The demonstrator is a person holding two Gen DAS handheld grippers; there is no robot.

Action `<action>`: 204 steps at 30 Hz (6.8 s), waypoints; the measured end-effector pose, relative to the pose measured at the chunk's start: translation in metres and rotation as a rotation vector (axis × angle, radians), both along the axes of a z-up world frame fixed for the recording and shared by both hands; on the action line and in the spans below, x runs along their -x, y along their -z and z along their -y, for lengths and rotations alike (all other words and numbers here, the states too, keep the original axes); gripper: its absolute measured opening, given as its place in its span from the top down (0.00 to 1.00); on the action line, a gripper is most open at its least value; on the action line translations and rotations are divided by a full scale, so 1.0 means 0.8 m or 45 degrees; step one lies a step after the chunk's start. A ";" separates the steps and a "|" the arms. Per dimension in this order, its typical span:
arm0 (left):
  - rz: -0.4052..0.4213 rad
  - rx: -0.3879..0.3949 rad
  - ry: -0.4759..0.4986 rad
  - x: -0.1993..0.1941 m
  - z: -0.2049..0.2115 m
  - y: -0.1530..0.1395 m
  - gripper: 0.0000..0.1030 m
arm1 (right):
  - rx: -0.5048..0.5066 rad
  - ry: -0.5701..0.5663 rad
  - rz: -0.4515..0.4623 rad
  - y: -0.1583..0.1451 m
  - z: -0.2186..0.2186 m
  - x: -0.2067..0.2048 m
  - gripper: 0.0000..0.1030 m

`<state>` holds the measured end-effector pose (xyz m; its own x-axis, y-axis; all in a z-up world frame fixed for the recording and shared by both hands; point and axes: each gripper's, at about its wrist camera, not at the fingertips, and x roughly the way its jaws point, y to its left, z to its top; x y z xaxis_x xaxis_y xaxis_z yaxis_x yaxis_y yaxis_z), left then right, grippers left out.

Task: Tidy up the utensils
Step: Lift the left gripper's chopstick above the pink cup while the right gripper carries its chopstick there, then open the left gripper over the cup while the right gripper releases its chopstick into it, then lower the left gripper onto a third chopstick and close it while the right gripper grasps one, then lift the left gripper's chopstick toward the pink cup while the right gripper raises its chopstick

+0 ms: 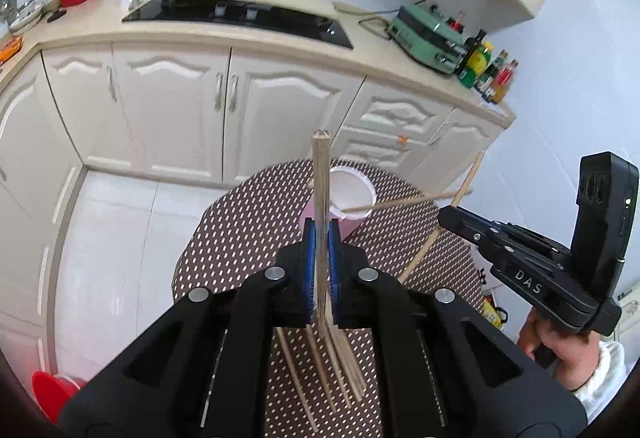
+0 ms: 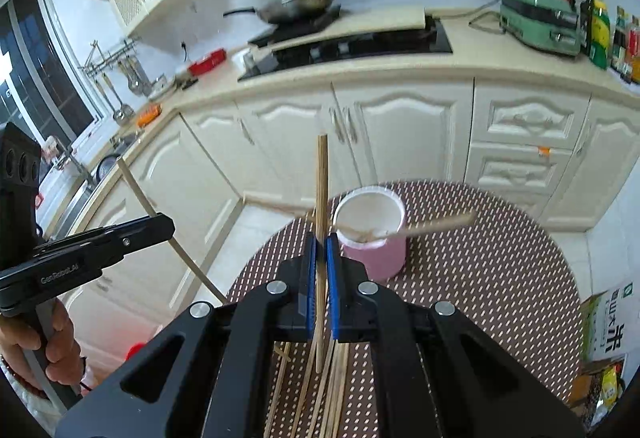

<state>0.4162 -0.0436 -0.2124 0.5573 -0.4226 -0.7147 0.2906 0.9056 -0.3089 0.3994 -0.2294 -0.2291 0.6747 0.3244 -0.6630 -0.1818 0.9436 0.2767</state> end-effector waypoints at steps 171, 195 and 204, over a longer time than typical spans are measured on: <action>-0.625 -0.238 -0.093 -0.013 0.021 0.284 0.94 | 0.141 -0.130 -0.678 0.242 -0.044 -0.073 0.95; -0.262 -0.067 -0.001 0.025 -0.003 0.111 0.94 | 0.018 -0.016 -0.309 0.076 -0.013 0.004 0.95; -0.146 -0.037 0.022 0.027 0.009 0.065 0.94 | 0.027 0.005 -0.218 0.049 -0.014 0.010 0.95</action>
